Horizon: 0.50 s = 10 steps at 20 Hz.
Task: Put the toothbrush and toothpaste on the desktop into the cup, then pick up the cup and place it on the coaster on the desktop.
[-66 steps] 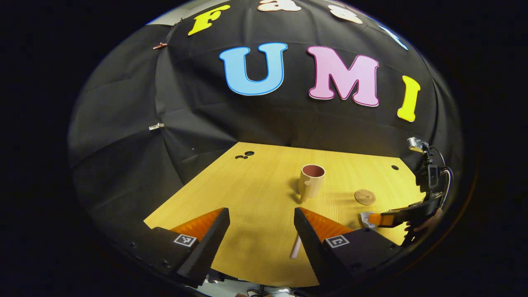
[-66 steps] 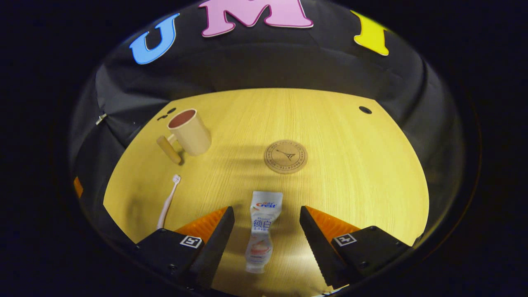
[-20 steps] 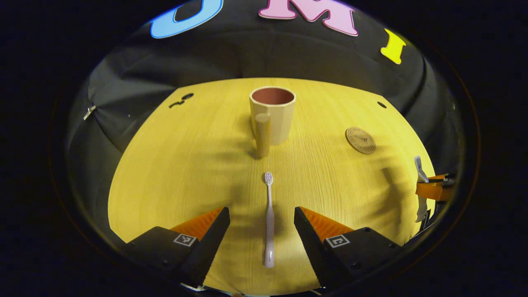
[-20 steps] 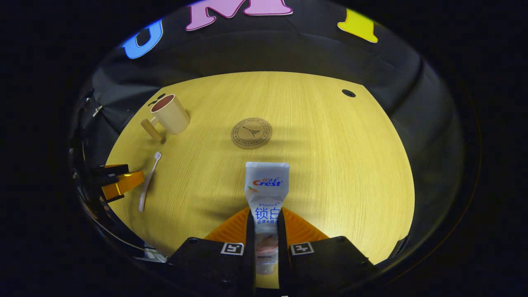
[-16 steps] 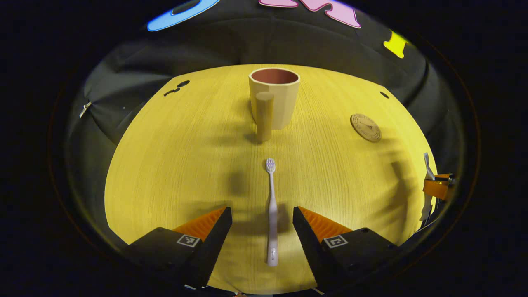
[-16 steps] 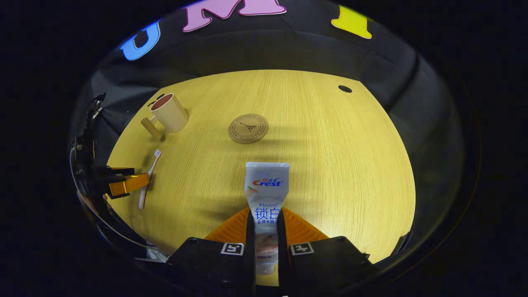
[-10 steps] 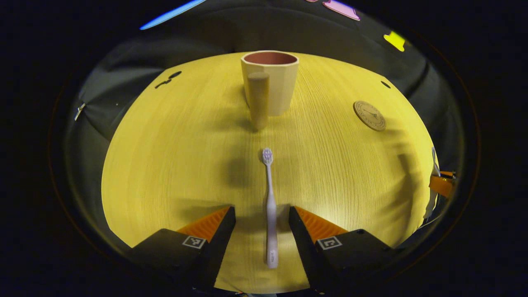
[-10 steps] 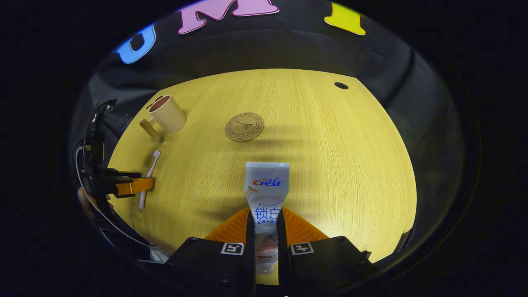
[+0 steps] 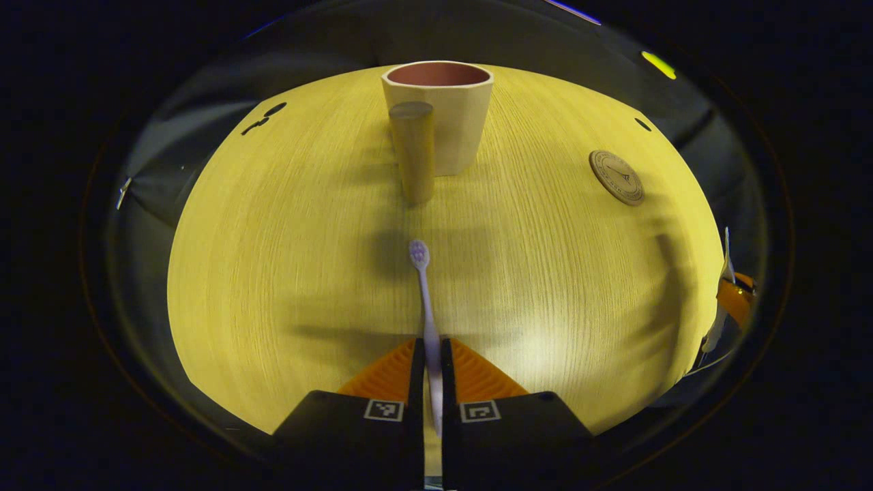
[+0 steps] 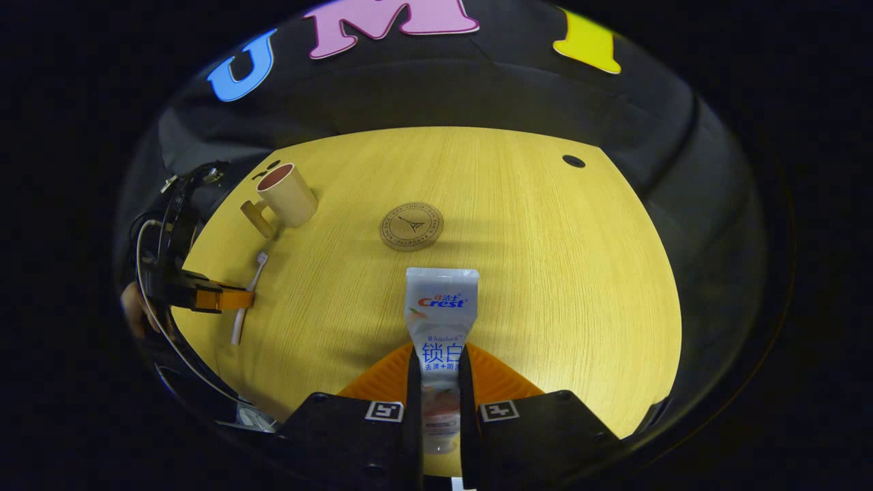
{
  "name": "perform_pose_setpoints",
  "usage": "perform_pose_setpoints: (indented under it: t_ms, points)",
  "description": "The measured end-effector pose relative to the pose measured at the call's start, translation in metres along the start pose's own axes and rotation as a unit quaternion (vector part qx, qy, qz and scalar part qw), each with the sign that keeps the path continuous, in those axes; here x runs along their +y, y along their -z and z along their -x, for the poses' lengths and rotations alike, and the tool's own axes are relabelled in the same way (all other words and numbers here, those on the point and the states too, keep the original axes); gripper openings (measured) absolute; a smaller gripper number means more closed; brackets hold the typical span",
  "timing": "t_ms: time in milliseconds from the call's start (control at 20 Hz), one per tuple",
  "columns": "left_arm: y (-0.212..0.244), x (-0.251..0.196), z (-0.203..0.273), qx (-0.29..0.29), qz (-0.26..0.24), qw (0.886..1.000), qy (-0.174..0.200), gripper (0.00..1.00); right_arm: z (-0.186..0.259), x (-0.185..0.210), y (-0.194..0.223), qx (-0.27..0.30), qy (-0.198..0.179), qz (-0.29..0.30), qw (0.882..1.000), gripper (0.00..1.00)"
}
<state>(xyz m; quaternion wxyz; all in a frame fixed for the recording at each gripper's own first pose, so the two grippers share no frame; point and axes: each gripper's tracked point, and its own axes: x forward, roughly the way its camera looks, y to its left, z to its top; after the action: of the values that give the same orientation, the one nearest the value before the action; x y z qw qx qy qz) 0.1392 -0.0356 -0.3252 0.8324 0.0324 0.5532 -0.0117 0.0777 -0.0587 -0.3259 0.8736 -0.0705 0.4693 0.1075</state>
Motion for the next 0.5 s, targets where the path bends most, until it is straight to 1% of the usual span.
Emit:
perform_pose_setpoints:
  t_ms: [250, 500]
  points:
    - [-0.003, -0.001, 0.001, -0.003, -0.006, 1.000, -0.002, 0.07, 0.004, 0.009, -0.047, -0.035, -0.014, 0.020, 0.999, 0.26]
    - [-0.005, 0.000, 0.004, -0.022, 0.005, 1.000, -0.003, 0.07, 0.009, 0.029, -0.102, -0.074, -0.035, 0.039, 0.996, 0.26]
